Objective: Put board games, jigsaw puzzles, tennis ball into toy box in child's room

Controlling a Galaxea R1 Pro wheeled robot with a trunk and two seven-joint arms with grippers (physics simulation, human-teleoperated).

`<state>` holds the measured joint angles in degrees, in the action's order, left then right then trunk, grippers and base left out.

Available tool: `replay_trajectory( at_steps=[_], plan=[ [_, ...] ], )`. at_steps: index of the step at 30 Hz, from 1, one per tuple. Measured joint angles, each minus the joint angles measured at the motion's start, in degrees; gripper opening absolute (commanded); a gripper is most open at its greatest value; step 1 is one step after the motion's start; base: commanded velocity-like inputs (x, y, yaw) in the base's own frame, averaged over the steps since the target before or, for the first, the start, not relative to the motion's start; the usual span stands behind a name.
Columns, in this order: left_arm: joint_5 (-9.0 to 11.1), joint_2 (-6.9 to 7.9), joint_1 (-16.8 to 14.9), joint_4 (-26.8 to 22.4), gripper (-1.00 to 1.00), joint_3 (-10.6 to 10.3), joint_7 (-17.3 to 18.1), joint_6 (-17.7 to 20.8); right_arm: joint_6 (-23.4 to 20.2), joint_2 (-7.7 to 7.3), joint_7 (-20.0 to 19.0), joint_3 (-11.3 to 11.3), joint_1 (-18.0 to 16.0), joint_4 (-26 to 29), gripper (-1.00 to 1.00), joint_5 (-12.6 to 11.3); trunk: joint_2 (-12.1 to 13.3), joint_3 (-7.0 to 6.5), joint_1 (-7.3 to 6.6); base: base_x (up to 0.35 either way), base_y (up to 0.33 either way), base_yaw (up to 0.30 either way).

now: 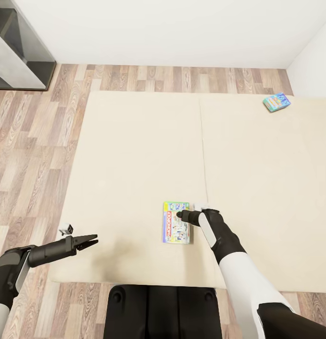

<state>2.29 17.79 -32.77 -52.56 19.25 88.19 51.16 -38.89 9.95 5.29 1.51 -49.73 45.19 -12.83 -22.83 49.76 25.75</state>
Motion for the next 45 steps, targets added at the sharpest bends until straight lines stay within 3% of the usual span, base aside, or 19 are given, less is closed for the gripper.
replay_trajectory(
  at_steps=[45],
  plan=[
    [0.0,0.02,0.0,0.0,1.00,0.0,0.0,0.0,-0.3,0.00,-0.1,0.0,0.0,0.0,1.00,-0.6,0.0,0.00,0.00,-0.005,0.012,0.000]
  ],
)
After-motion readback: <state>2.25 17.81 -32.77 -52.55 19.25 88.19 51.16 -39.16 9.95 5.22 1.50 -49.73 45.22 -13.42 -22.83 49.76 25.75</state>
